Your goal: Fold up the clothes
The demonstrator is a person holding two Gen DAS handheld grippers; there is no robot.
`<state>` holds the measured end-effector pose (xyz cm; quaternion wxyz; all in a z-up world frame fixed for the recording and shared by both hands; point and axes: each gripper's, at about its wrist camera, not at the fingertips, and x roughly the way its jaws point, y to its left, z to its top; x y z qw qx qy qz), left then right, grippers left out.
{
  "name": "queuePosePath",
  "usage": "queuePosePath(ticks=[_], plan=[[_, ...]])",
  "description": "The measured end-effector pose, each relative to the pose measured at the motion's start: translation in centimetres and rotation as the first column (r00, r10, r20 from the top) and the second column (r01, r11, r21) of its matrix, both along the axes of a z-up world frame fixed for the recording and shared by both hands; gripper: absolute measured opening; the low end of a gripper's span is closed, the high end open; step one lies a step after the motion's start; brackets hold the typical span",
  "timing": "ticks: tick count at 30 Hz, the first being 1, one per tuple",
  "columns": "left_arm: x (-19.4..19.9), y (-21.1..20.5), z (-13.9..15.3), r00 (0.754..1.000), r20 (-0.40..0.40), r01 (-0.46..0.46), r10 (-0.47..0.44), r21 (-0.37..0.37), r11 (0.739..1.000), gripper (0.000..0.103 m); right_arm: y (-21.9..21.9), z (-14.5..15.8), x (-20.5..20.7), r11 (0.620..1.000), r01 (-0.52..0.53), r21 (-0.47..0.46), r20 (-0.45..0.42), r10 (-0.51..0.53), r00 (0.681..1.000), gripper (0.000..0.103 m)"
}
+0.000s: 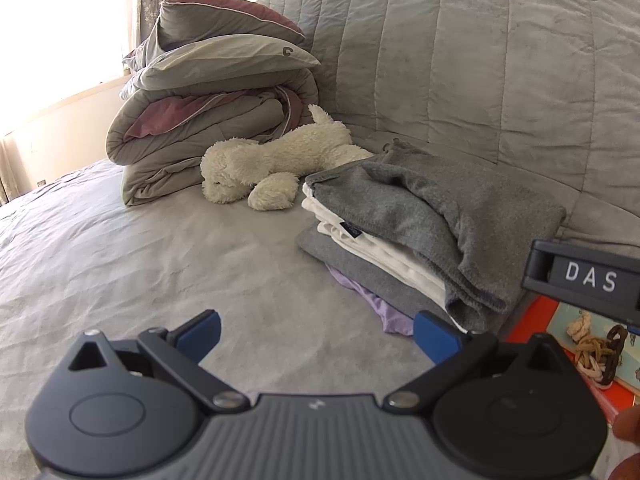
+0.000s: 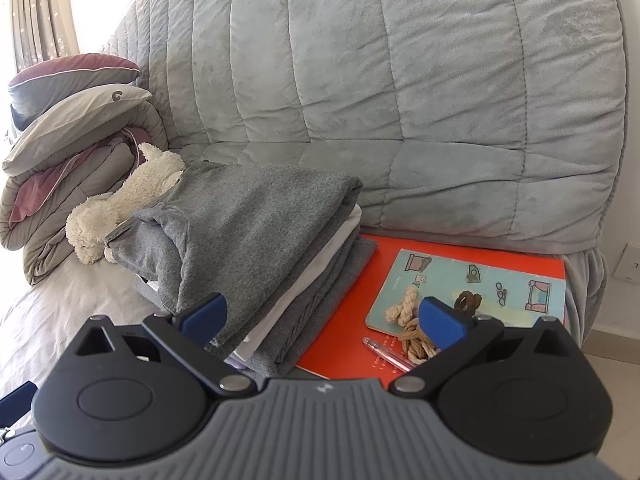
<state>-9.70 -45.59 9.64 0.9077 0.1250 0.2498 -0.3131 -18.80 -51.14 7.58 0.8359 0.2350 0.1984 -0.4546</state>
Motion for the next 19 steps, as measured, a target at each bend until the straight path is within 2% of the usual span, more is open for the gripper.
queuePosePath(ticks=[19], plan=[[-0.78, -0.54, -0.04, 1.000, 0.009, 0.010, -0.010, 0.007, 1.000, 0.102, -0.26, -0.29, -0.27, 1.000, 0.011, 0.028, 0.011, -0.011, 1.000, 0.103]])
